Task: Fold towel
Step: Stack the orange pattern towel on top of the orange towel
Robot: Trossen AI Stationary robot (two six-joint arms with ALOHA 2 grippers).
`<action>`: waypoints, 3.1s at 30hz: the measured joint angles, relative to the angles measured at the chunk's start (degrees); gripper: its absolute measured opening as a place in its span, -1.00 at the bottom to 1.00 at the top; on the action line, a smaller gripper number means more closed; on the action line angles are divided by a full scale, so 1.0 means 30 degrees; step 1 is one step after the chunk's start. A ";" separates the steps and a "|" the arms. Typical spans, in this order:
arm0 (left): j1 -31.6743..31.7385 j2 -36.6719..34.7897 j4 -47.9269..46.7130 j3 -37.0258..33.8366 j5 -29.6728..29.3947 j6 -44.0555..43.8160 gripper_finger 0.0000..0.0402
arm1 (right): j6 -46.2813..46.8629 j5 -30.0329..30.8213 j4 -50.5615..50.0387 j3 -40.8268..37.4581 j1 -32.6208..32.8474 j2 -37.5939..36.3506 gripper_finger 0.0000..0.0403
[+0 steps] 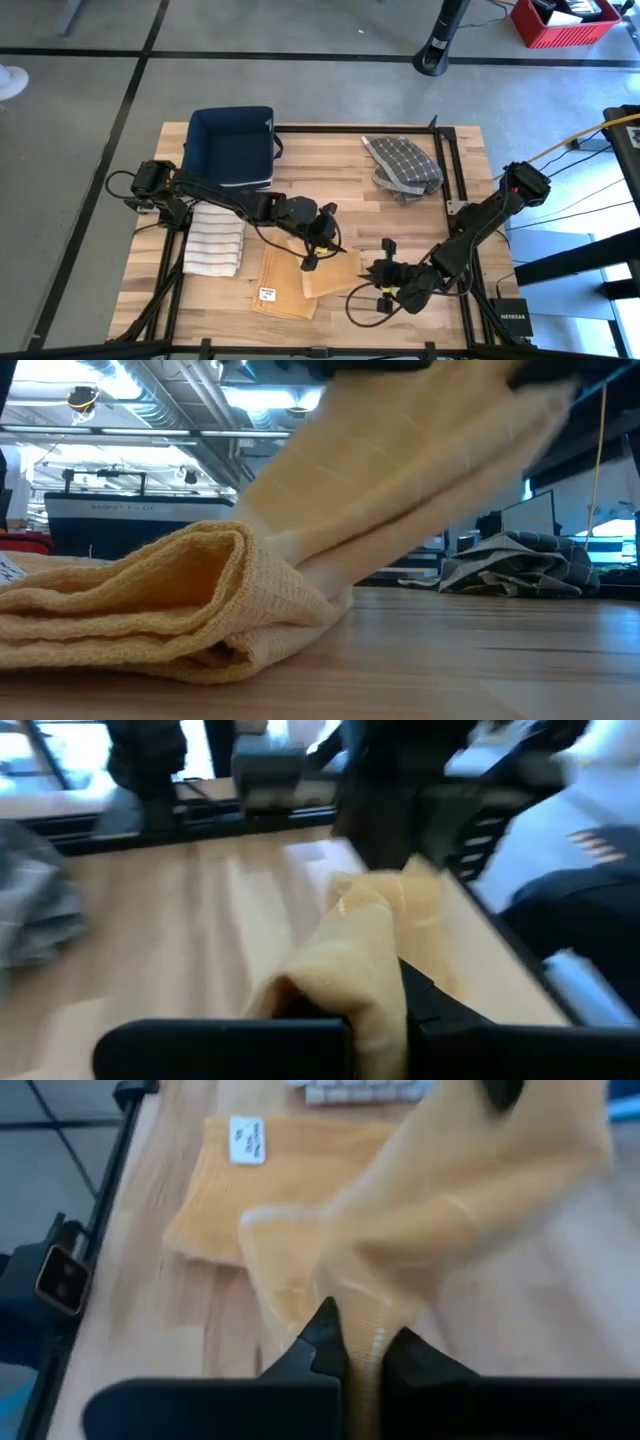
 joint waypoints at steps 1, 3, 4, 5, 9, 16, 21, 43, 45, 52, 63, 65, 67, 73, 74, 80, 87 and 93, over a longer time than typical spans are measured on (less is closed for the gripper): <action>-0.0282 -0.0197 -0.0774 0.0392 -0.0939 0.0244 -0.98 | -0.0265 0.0179 -0.1140 0.0828 -0.0007 -0.0013 -0.92; -0.0924 -0.0770 -0.2362 0.1078 -0.2788 0.0544 -0.98 | -0.0574 0.0444 -0.3454 0.2502 -0.0001 -0.0015 -0.93; -0.1267 -0.1089 -0.2989 0.1385 -0.3689 0.0608 -0.98 | -0.0716 0.0617 -0.4523 0.3280 0.0001 -0.0015 -0.95; -0.1632 -0.1432 -0.3614 0.1611 -0.4473 0.0677 -0.98 | -0.0817 0.0782 -0.5615 0.4063 0.0001 -0.0015 -0.96; -0.3068 -0.2923 -0.5402 0.2117 -0.6934 0.0271 -0.98 | -0.0951 0.0963 -0.8573 0.6686 -0.0014 -0.0029 -0.94; -0.5840 -0.4636 -0.5674 0.2200 -0.9777 -0.0828 -0.97 | -0.3076 0.1147 -0.8500 0.9039 -0.0036 -0.0036 -0.97; -0.7449 -0.4819 -0.5891 0.2196 -1.1967 -0.2018 -0.97 | -0.3869 0.0835 -0.6781 0.9103 -0.0036 0.0122 -0.97; -1.3404 -0.3517 -0.5951 0.1362 -1.8918 -1.3186 -0.97 | -0.5898 -0.7301 -0.0233 0.9072 -0.1391 0.3446 -0.95; -1.3173 -0.3298 -0.7785 0.1362 -1.9519 -1.4442 -0.97 | -0.5926 -0.7283 -0.1068 0.8744 -0.2242 0.3683 -0.96; -1.1631 -0.2182 -1.5609 0.1347 -1.9813 -2.0239 -0.97 | -0.6277 -0.7108 -0.1630 0.6631 -0.5052 0.4384 -0.95; -0.9771 -0.0239 -1.9355 0.1387 -1.9648 -2.1847 -0.97 | -0.7165 -0.6791 -0.1786 0.5923 -0.6755 0.5040 -0.93; -0.9596 0.0063 -1.9455 0.1369 -1.9575 -2.1738 -0.97 | -0.7270 -0.6703 -0.1827 0.5930 -0.6922 0.5374 -0.93; -0.9456 0.0318 -1.9462 0.1369 -1.9521 -2.1746 -0.97 | -0.7254 -0.6433 -0.1778 0.5930 -0.6968 0.5877 -0.92; -0.8728 0.0549 -1.9562 0.1340 -1.9422 -2.2198 -0.82 | -0.6976 -0.5900 -0.1681 0.5923 -0.7128 0.7089 -0.69; -0.8610 0.0560 -1.9540 0.1340 -1.9420 -2.2188 -0.76 | -0.6837 -0.5916 -0.1847 0.5915 -0.7139 0.7133 -0.62; -0.7801 -0.0199 -1.9594 0.1456 -1.8145 -2.1924 -0.34 | -0.6733 -0.5983 -0.6993 0.7793 -0.7130 0.6241 -0.25; -0.7558 -0.1733 -1.9557 0.1762 -1.8759 -2.1065 -0.15 | -0.6181 -0.4916 -1.2299 0.9379 -0.6280 0.4708 -0.10; -0.7595 -0.1989 -1.9756 0.1548 -1.8207 -2.1627 -0.17 | -0.5267 -0.3172 -1.1172 0.7724 -0.4859 0.4350 -0.10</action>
